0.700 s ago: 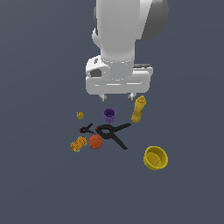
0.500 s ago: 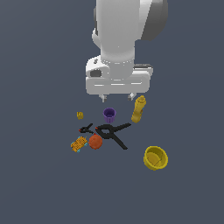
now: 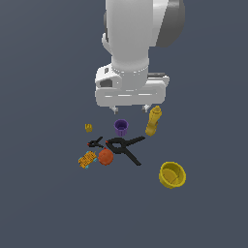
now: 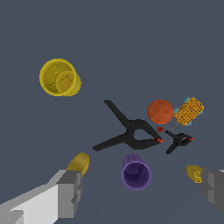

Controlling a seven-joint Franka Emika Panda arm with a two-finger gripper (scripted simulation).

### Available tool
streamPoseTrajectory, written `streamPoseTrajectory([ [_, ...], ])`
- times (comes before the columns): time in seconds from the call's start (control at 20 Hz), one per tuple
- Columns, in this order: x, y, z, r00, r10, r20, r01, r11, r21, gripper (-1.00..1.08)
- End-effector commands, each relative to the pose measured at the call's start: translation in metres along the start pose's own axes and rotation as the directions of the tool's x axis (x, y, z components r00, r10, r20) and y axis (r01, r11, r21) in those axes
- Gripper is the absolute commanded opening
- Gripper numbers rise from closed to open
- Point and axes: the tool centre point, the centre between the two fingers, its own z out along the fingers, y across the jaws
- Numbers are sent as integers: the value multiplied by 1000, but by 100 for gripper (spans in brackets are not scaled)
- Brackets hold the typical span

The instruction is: Pick up a designated object from a clutter of objects.

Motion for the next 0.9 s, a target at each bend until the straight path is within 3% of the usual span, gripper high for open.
streamPoseTrajectory([
  [0.0,0,2,1,1000,0,0,0,1000,0,100],
  [0.4,-2,27,26,1000,-8,-3,8,1000,3,100],
  [0.85,-20,93,88,1000,-25,-9,25,1000,2,100],
])
